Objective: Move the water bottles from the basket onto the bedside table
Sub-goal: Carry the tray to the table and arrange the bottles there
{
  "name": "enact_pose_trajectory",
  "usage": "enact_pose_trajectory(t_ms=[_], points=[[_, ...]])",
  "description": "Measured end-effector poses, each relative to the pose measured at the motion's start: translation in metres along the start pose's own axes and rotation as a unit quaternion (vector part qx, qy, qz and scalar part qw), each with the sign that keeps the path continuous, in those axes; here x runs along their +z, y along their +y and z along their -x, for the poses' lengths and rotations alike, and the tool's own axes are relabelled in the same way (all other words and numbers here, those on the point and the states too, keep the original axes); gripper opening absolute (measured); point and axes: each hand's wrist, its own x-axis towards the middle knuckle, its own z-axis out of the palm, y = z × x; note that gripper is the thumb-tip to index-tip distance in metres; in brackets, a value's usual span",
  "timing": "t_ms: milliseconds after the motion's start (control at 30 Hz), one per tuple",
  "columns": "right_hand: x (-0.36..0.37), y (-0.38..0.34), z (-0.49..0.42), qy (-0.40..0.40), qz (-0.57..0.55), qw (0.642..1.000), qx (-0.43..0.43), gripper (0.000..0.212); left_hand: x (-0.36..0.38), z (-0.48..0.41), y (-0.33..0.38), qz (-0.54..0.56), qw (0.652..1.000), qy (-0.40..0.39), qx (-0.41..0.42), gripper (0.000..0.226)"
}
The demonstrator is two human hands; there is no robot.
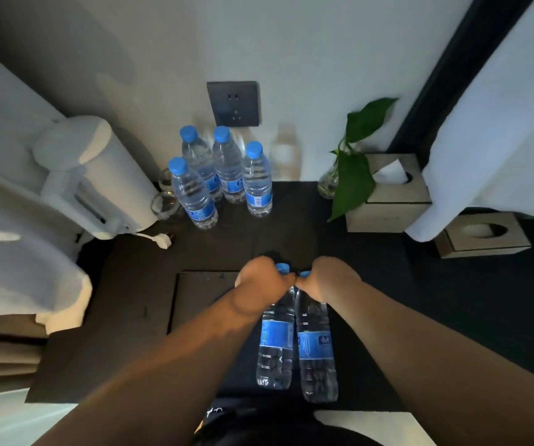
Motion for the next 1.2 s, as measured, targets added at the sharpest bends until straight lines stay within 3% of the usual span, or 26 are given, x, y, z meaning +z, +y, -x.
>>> enact_pose_trajectory(t_ms=[167, 367, 533, 867, 1200], points=[[-0.013, 0.011, 0.014, 0.020, -0.082, 0.994, -0.071, 0.048, -0.015, 0.008, 0.001, 0.035, 0.997, -0.022, -0.059, 0.039], [-0.041, -0.012, 0.051, 0.034, -0.050, 0.981, -0.182, 0.044, -0.047, 0.029, -0.017, 0.034, 0.999, 0.028, -0.010, 0.040], [-0.063, -0.034, 0.074, 0.057, -0.016, 0.976, -0.210, 0.037, -0.080, 0.038, -0.020, 0.024, 1.000, 0.017, 0.010, 0.034], [-0.108, -0.081, 0.113, 0.229, -0.051, 0.939, -0.252, 0.025, -0.163, 0.045, -0.016, 0.002, 0.981, 0.135, 0.136, 0.031], [-0.127, -0.115, 0.109, 0.320, -0.104, 0.909, -0.245, 0.021, -0.207, 0.024, -0.005, -0.028, 0.969, 0.195, 0.146, 0.032]])
